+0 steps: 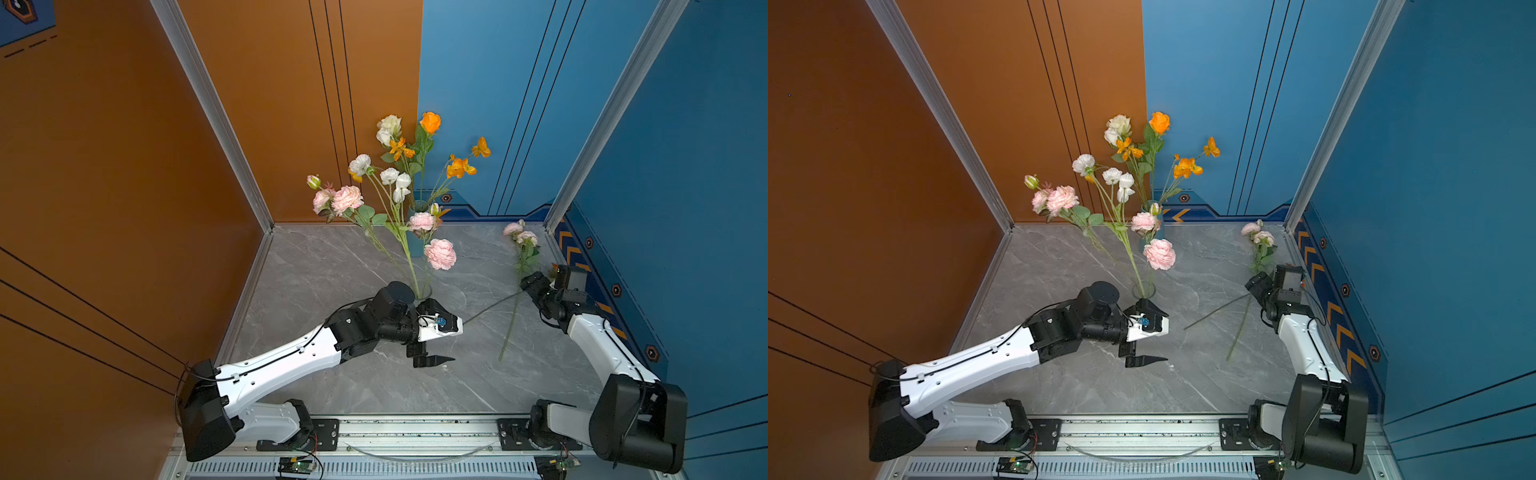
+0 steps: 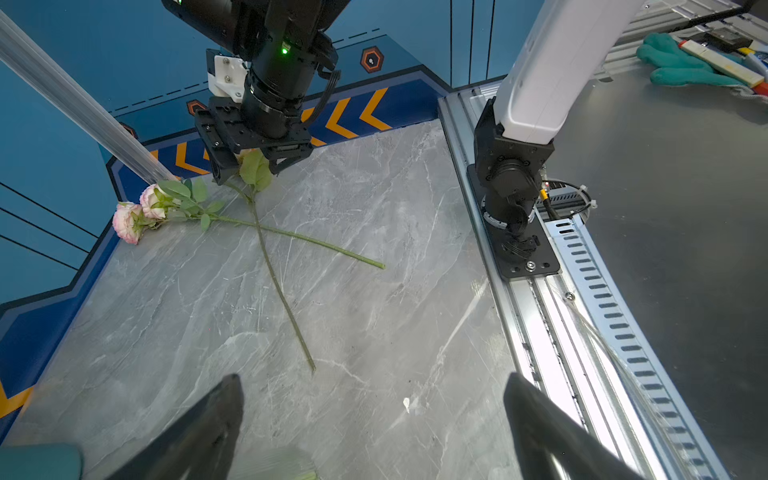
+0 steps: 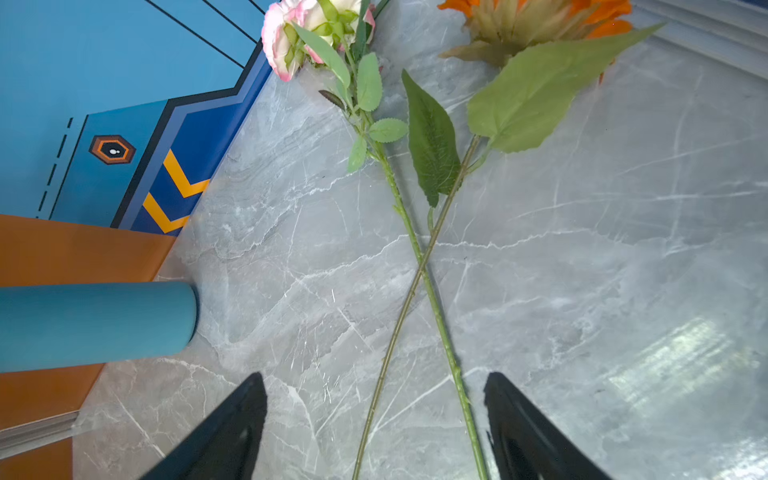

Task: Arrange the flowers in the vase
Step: 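Lower the right gripper onto the orange gerbera stem and pinch it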

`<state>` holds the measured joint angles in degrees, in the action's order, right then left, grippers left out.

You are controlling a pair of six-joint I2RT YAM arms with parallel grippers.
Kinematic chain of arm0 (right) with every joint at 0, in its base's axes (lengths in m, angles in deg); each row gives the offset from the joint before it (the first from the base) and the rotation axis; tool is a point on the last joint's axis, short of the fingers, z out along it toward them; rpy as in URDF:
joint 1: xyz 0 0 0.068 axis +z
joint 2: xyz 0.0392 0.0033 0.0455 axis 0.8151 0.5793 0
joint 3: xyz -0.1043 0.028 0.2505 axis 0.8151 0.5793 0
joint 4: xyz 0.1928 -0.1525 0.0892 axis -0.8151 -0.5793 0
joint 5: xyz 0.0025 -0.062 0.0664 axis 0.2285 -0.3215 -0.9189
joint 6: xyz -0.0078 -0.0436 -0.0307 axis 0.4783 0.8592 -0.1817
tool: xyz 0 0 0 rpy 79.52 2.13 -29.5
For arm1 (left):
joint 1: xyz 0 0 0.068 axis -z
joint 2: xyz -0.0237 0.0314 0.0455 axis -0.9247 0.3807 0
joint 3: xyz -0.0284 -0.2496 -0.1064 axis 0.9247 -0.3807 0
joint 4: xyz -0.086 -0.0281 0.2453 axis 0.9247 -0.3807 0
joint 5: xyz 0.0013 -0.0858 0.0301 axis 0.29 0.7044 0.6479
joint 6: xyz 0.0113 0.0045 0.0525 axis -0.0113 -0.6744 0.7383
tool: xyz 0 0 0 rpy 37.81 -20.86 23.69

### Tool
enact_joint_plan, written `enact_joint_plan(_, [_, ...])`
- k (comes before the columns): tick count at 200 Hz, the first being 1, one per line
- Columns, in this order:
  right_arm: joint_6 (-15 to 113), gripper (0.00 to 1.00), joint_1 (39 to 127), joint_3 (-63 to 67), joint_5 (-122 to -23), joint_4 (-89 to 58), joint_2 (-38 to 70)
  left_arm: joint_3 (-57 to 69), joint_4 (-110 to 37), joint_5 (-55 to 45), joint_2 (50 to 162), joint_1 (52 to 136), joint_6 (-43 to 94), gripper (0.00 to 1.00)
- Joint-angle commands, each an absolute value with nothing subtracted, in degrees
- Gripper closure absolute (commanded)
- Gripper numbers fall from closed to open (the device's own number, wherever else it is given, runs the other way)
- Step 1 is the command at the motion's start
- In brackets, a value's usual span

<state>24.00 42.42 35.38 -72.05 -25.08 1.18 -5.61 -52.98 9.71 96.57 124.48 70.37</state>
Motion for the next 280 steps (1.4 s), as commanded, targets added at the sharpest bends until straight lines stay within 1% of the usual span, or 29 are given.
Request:
enact_joint_plan(1, [19.7,0.19,39.2,37.0,-76.3,-19.0,5.0,-5.5,-55.2,7.2,97.0,125.9,72.2,0.02])
enact_joint_plan(15, [18.3,0.22,37.7,37.6,-78.5,-15.5,7.6,-5.1,-56.5,5.5,97.0,126.5,73.1,0.02])
enact_joint_plan(46, [17.5,0.23,36.2,38.2,-77.1,-12.5,10.6,-4.9,-56.8,5.5,96.9,126.6,73.3,0.02])
enact_joint_plan(67, [16.6,0.28,34.8,37.2,-78.6,-11.1,13.4,-4.8,-57.1,4.8,96.7,126.6,73.6,0.02])
enact_joint_plan(103, [15.5,0.29,33.4,36.7,-79.5,-7.6,17.5,-4.8,-57.1,4.3,96.7,126.1,73.6,0.02])
enact_joint_plan(128, [14.7,0.33,33.3,35.9,-79.7,-5.6,20.9,-4.8,-57.1,3.3,97.1,125.6,73.8,0.02])
enact_joint_plan(148, [13.5,0.39,33.6,34.1,-81.5,-3.7,24.4,-4.8,-57.0,3.6,97.2,125.5,73.7,0.02])
enact_joint_plan(168, [12.9,0.43,34.6,32.5,-80.2,-3.2,26.5,-4.9,-57.1,3.6,97.4,125.5,73.7,0.02])
enact_joint_plan(178, [12.8,0.5,35.0,32.0,-79.3,-3.1,27.2,-4.8,-57.1,3.6,97.5,125.5,73.7,0.02])
enact_joint_plan(183, [12.8,0.53,35.2,31.7,-78.9,-3.2,27.6,-4.9,-57.1,3.5,97.4,125.6,73.7,0.02])
enact_joint_plan(247, [12.2,0.56,37.1,29.5,-77.6,-2.7,31.5,-4.8,-57.2,3.6,97.5,125.5,73.9,0.02])
enact_joint_plan(280, [12.1,0.61,37.4,29.2,-77.2,-2.3,32.7,-4.8,-57.3,3.7,97.4,125.6,73.8,0.02])
